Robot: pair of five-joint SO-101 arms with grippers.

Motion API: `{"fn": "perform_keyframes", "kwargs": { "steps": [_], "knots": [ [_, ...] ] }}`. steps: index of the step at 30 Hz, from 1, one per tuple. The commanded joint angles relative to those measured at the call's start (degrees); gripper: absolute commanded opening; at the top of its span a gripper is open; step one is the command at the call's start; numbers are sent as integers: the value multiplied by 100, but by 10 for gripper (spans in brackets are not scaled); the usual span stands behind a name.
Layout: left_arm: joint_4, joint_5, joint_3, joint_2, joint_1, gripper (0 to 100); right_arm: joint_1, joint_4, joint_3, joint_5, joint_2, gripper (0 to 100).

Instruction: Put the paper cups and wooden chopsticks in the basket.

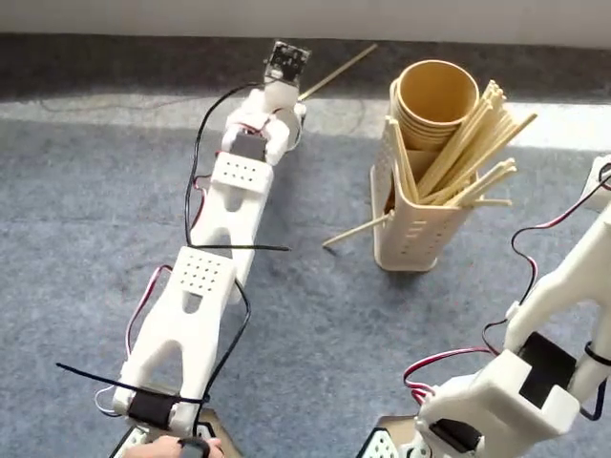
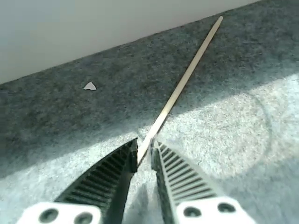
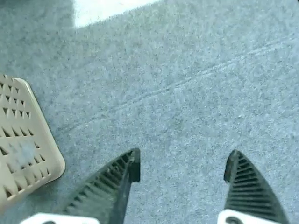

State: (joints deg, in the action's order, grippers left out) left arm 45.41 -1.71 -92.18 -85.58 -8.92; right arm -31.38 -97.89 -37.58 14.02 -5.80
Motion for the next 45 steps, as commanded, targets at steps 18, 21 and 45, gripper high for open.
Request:
{"fn": "perform_keyframes", "kwargs": {
  "steps": [18, 21, 45],
  "knots": [
    [-246, -44, -242, -716, -127, 4, 189, 4365, 5385, 97, 127, 289],
    [404, -35, -277, -699, -127, 5, 189, 4497, 5613, 97, 127, 289],
    [-1055, 598, -321, 338, 338, 11, 558, 4541, 5903, 88, 110, 289]
  ]
}}
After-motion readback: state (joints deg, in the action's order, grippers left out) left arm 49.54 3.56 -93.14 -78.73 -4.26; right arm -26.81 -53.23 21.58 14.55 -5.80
